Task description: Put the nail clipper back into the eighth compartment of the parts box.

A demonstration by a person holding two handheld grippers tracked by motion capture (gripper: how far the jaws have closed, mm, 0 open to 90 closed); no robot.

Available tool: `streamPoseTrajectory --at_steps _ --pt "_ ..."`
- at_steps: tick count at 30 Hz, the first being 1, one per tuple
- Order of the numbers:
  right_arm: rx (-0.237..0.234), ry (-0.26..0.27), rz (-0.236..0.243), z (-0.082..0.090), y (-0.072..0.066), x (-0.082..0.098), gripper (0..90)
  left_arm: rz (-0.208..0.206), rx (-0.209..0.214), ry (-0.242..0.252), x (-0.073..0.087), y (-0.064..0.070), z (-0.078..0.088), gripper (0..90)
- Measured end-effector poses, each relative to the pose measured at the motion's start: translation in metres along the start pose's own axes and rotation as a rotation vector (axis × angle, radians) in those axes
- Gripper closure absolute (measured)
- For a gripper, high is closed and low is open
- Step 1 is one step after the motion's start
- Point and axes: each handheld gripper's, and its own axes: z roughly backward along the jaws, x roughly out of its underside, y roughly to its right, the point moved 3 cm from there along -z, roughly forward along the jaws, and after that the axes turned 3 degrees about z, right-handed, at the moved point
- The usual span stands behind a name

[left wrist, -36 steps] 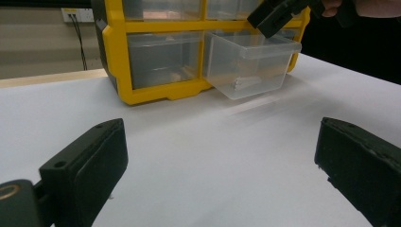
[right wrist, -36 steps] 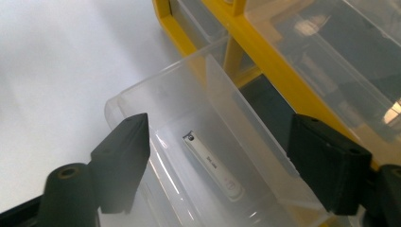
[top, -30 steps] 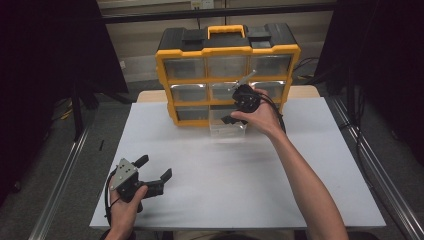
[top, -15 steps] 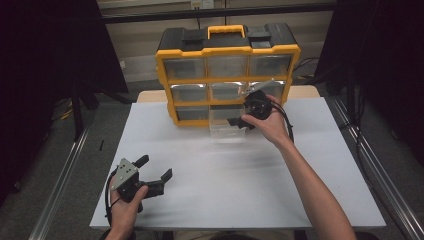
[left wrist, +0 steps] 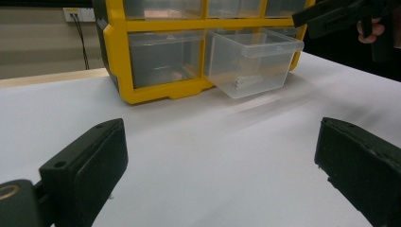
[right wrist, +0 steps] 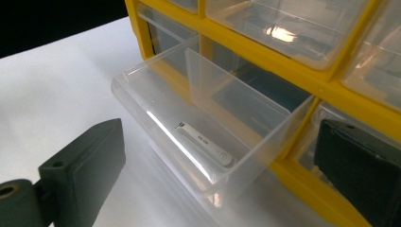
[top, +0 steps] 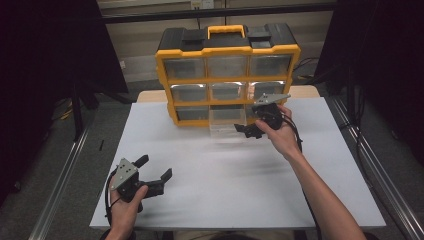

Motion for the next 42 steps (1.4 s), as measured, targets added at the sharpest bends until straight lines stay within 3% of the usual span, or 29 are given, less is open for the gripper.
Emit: streamPoseTrajectory --at_steps 7,13,17,22,29,36,42 --pt "0.030 0.051 -0.012 0.007 -0.004 0.013 2.4 0.001 0.002 0.000 0.000 0.000 0.000 3.5" --pt "0.041 0.064 -0.020 0.013 -0.007 0.025 2.1 0.003 0.003 -0.001 0.000 0.000 0.000 3.5" --pt "0.024 0.060 -0.029 0.016 -0.011 0.037 2.1 0.002 0.002 -0.002 0.000 0.000 0.000 3.5" --pt "0.043 0.066 -0.038 0.021 -0.013 0.048 1.6 0.005 -0.002 0.003 0.000 0.000 -0.001 3.8" --pt "0.051 0.107 -0.057 0.038 -0.015 0.057 1.7 0.009 -0.006 0.004 0.001 0.000 -0.001 3.8" --pt "0.064 0.113 -0.071 0.054 -0.017 0.069 1.7 0.000 0.003 0.003 0.001 -0.001 0.000 3.7" --pt "0.096 0.150 -0.093 0.072 -0.013 0.074 1.2 0.007 0.002 0.006 0.000 -0.001 0.000 3.6"
